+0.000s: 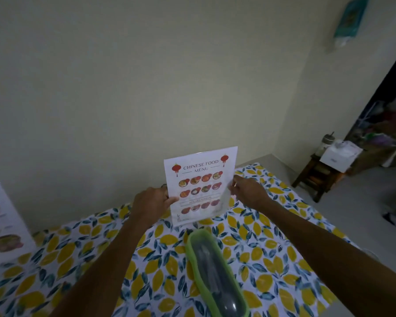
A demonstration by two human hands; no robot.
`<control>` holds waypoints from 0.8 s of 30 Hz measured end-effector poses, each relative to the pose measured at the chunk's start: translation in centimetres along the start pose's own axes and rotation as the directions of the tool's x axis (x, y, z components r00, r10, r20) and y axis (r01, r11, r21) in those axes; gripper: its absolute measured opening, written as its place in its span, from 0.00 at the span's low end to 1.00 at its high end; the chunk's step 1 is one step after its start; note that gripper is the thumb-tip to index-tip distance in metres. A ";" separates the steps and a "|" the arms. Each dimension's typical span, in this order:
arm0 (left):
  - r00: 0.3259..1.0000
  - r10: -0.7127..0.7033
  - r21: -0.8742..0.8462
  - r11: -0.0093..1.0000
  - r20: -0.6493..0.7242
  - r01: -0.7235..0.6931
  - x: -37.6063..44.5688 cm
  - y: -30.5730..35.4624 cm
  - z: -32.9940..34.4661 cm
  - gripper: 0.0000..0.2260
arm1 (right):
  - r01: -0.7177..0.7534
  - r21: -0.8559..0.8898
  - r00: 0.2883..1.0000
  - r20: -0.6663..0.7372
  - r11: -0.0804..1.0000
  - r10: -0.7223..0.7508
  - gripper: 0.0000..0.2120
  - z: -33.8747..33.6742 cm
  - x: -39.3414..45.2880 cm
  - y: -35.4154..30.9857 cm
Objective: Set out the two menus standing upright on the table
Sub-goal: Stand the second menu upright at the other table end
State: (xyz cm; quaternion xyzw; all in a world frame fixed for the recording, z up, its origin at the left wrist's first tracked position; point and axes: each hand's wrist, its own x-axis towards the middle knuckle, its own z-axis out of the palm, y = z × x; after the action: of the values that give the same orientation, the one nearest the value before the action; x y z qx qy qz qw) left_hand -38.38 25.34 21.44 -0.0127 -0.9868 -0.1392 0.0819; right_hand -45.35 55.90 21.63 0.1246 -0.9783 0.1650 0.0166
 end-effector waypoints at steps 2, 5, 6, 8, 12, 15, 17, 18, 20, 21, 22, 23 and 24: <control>1.000 0.005 0.003 1.000 0.001 -0.005 2.3 2.9 0.5 0.19 | 0.012 0.001 1.000 -0.026 1.000 -0.012 0.13 -1.2 1.7 3.3; 1.000 0.000 0.000 1.000 -0.007 0.000 6.5 7.3 2.2 0.19 | 0.026 -0.004 0.999 -0.038 1.000 -0.026 0.12 -2.9 5.3 8.7; 1.000 -0.007 0.001 1.000 -0.009 0.007 8.0 8.7 2.9 0.20 | 0.028 -0.002 0.999 -0.037 1.000 -0.028 0.11 -3.4 6.6 10.6; 0.999 -0.014 0.009 1.000 -0.038 0.014 11.3 11.7 4.8 0.19 | 0.045 0.014 0.998 -0.043 0.999 -0.044 0.10 -4.1 9.9 14.5; 0.996 -0.093 0.040 0.995 -0.002 0.093 17.4 17.6 9.2 0.18 | 0.044 0.034 0.999 -0.017 0.998 -0.044 0.10 -3.9 16.3 22.6; 0.993 -0.120 0.015 0.993 0.003 0.120 21.7 20.7 12.3 0.17 | 0.061 0.036 0.998 0.030 0.997 -0.062 0.11 -3.7 20.5 27.6; 0.992 -0.129 0.023 0.991 0.010 0.128 24.1 22.4 14.1 0.17 | 0.076 0.038 0.996 0.053 0.996 -0.078 0.12 -3.6 22.8 30.5; 0.990 -0.136 0.040 0.990 0.019 0.135 25.2 23.2 14.9 0.18 | 0.083 0.037 0.995 0.054 0.996 -0.085 0.12 -3.6 23.8 31.6; 0.990 -0.138 0.095 0.986 0.037 0.134 27.6 24.4 16.5 0.18 | 0.084 0.034 0.995 0.055 0.996 -0.086 0.13 -3.3 25.7 33.9; 0.989 -0.141 0.102 0.985 0.034 0.137 28.7 24.9 17.1 0.19 | 0.079 0.040 0.995 0.054 0.996 -0.081 0.13 -3.1 26.6 34.9; 0.988 -0.149 0.102 0.984 0.033 0.144 29.9 25.2 17.9 0.19 | 0.069 0.041 0.996 0.056 0.997 -0.071 0.12 -2.9 27.6 35.8; 0.986 -0.161 0.096 0.983 0.034 0.157 30.9 25.5 18.5 0.19 | 0.060 0.040 0.996 0.059 0.997 -0.062 0.12 -2.7 28.4 36.6; 0.984 -0.173 0.092 0.981 0.036 0.169 31.9 25.6 19.1 0.20 | 0.052 0.042 0.997 0.062 0.998 -0.055 0.12 -2.5 29.3 37.3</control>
State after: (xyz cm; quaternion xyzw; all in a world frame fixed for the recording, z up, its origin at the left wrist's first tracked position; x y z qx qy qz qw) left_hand -71.68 55.35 15.56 0.0727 -0.9910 -0.1015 0.0483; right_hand -83.04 83.81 14.23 0.1562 -0.9710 0.1803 -0.0127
